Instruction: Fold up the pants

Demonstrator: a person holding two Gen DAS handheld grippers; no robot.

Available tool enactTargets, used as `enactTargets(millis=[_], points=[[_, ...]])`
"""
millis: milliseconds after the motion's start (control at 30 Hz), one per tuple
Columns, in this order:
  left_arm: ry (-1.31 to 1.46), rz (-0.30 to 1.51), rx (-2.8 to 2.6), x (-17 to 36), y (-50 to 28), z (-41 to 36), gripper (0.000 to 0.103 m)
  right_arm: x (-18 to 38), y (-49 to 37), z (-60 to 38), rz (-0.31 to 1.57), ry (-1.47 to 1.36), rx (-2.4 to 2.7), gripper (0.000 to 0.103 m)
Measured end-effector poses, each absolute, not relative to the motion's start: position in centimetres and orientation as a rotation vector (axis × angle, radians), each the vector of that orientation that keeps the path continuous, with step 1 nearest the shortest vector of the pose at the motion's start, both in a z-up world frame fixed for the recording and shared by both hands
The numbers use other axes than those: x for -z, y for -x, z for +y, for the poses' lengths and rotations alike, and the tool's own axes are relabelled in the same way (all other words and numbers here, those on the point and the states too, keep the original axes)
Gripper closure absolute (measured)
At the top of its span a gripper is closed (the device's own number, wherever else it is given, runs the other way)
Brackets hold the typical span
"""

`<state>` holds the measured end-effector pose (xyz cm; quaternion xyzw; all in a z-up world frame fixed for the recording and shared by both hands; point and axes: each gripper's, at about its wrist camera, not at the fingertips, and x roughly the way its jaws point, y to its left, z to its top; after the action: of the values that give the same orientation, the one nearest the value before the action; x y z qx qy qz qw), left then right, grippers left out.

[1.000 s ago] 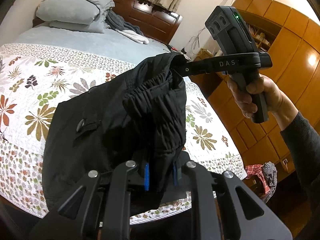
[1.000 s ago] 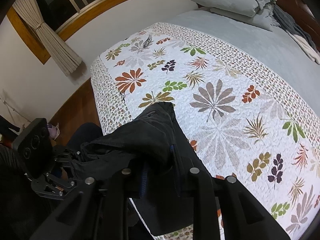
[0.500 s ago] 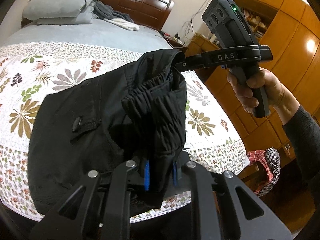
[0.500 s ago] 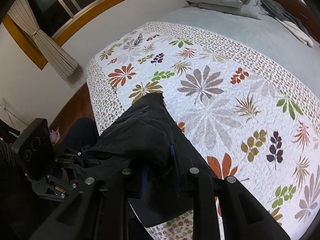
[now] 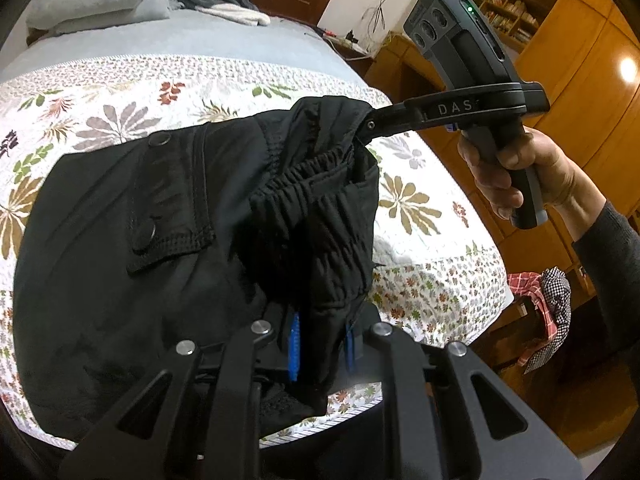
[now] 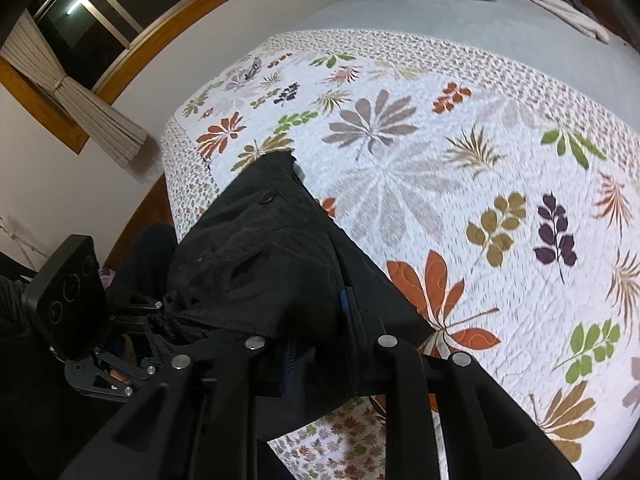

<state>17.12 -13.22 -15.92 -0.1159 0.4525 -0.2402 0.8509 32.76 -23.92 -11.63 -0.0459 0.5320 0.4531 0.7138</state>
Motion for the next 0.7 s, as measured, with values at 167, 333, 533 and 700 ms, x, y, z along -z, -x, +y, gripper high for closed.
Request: enactTargets(millis=[167, 333, 533, 700], points=[[0.227, 0.97, 0.503, 17.1, -17.4, -13.8, 0.089, 13.2, -33.0, -24.9, 1.188, 0.076, -1.008, 0.082], [0.207, 0.987, 0.495, 18.4, -17.3, -14.6, 0.089, 15.2, -33.0, -26.0, 1.199, 0.057, -1.007, 0.082], [0.194, 1.014, 0.491, 19.8, -17.6, -15.0, 0.086, 17.1, -32.8, -27.3, 1.206, 0.028, -0.994, 0.082], [0.173, 1.031, 0.507, 20.1, -17.5, -15.5, 0.071, 17.4, -32.5, -28.6, 1.195, -0.003, -0.96, 0.079]])
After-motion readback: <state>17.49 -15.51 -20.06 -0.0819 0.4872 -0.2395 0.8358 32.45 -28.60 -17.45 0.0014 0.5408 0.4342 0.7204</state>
